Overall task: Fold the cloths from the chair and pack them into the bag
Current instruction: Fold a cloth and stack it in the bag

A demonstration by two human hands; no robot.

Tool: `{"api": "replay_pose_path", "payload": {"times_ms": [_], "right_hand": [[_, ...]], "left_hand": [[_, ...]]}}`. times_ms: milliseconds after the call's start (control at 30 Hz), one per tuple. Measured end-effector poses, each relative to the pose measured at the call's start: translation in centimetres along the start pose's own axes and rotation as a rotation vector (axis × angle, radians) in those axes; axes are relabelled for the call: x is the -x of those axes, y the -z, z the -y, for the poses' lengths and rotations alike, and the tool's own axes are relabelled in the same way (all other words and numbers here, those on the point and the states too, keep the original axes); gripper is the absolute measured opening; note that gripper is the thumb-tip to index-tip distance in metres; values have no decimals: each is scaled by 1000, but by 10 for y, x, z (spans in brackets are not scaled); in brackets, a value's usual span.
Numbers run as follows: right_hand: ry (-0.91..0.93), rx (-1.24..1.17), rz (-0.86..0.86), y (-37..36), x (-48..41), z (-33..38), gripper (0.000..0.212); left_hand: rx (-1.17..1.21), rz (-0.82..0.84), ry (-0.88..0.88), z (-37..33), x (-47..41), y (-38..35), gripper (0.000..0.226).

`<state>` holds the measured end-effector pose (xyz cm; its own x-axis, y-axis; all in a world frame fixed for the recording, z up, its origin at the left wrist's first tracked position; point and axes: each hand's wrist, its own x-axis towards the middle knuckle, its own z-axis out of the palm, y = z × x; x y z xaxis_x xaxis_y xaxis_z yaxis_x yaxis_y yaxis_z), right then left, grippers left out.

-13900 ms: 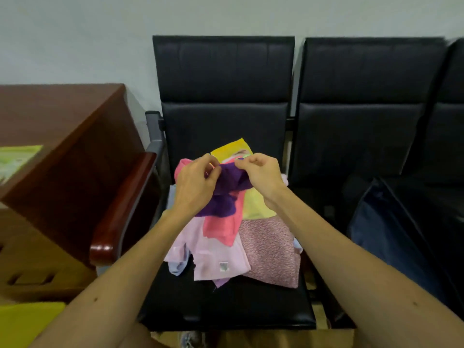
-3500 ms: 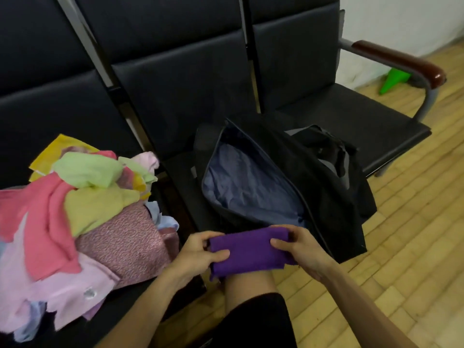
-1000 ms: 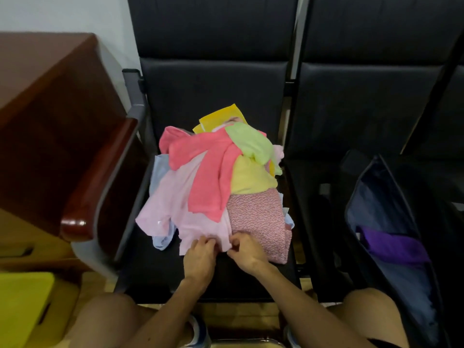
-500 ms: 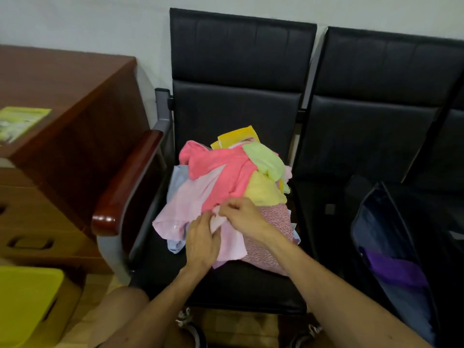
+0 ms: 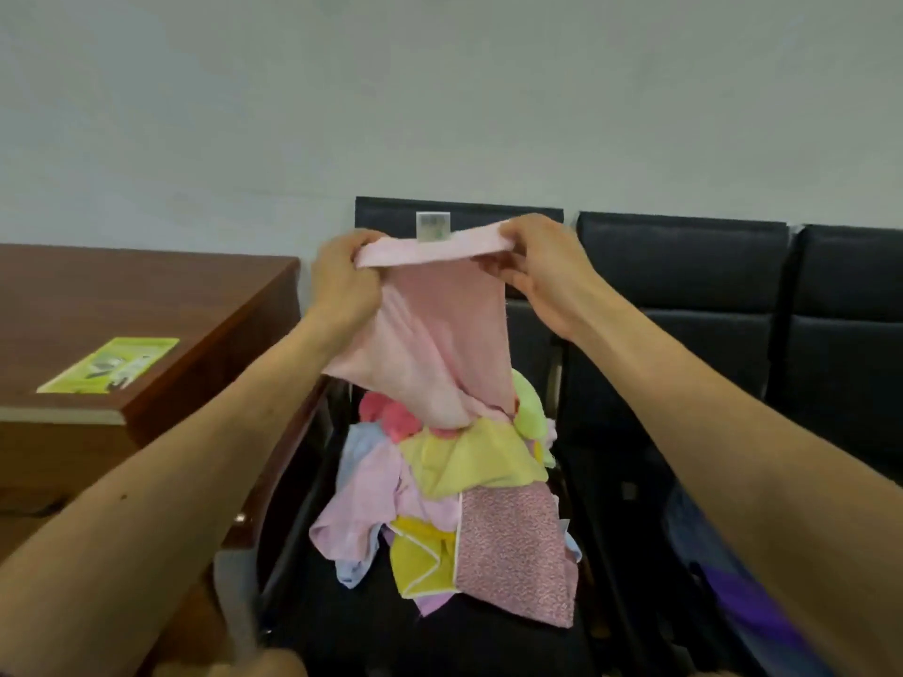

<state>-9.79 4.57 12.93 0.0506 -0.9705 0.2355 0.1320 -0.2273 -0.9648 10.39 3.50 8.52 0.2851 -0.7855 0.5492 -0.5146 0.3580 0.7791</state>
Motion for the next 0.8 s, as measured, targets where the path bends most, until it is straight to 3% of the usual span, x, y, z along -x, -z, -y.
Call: {"api": "replay_pose_path", "payload": {"times_ms": [100, 233, 333, 433, 567, 633, 800], "right_hand": [[88, 45, -32, 3, 6, 22, 18], [248, 569, 51, 8, 18, 35, 78], [339, 688, 53, 4, 21, 37, 102], [389, 703, 32, 1, 22, 41, 78], [406, 600, -4, 5, 23, 52, 15], [424, 493, -3, 8, 34, 66, 17], [429, 149, 88, 5, 62, 96, 17]], "left_hand": [[52, 0, -136, -44, -26, 14, 40], [97, 32, -260, -102, -41, 17, 30], [160, 24, -352, -143, -42, 12, 19], [186, 6, -428, -175, -32, 8, 27], [183, 82, -477, -187, -19, 14, 30], [174, 110, -481, -183, -13, 18, 15], [189, 125, -386, -181, 6, 24, 28]]}}
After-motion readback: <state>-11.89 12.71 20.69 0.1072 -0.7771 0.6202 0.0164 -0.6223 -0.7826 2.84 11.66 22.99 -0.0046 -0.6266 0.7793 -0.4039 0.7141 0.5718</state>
